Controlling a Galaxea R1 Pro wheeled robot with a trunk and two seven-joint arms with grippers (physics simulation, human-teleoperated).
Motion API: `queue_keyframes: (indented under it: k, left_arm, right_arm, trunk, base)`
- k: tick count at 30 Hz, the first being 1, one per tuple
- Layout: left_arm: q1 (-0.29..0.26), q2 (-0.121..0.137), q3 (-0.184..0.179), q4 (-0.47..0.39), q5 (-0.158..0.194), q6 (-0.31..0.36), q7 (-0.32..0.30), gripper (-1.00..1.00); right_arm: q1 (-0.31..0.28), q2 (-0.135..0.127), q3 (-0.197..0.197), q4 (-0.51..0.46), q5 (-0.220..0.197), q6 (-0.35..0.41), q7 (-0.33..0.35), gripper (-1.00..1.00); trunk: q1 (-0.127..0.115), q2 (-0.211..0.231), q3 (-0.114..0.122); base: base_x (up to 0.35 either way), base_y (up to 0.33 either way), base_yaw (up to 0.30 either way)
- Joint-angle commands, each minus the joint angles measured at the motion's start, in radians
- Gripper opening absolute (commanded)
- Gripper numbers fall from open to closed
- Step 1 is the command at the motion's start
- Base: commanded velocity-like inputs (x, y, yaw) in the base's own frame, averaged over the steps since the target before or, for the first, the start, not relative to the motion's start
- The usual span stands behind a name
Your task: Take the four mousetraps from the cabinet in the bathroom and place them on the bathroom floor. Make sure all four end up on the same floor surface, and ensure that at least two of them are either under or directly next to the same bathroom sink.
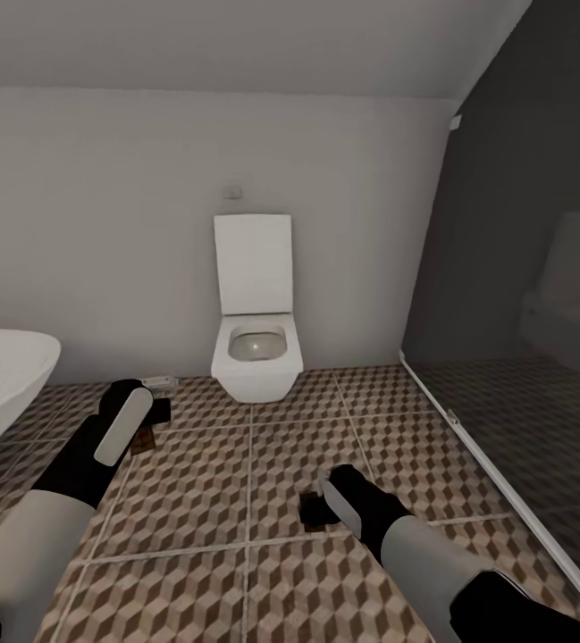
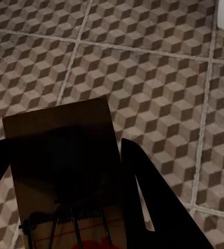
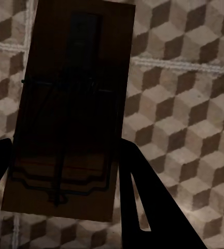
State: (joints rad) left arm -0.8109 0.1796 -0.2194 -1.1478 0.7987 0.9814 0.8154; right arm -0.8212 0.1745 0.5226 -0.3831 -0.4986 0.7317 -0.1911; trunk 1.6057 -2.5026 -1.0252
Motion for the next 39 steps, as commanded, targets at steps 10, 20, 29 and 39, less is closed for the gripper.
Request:
queue_keyframes:
  k: [10,20,29,39]
  left_arm:
    - [-0.001,0.001,-0.003,-0.001,0.007,0.006,0.010,-1.00]
    - [-0.001,0.001,-0.003,-0.001,0.007,0.006,0.010,-1.00]
    - [-0.001,0.001,-0.002,-0.001,0.007,0.006,0.010,-1.00]
    - [-0.001,0.002,-0.002,-0.001,0.007,0.008,0.010,-1.00]
  right_arm:
    - [-0.001,0.000,0.005,0.000,-0.012,0.000,-0.008,-1.00]
    - [-0.001,0.000,0.017,0.002,-0.011,-0.007,-0.008,-1.00]
    - [-0.001,0.000,0.142,0.016,-0.013,-0.092,-0.010,-1.00]
    - [-0.001,0.000,0.170,0.086,-0.012,-0.115,-0.008,-1.00]
  trunk:
    - [0.000,0.000,-0.001]
    - [0.000,0.000,-0.001]
    - [0.000,0.000,-0.001]
    - [0.000,0.000,-0.001]
  base:
    - [0.279,0.140,0.000]
    - [0.280,0.156,0.000]
    - [0.134,0.084,0.000]
    - [0.023,0.009,0.000]
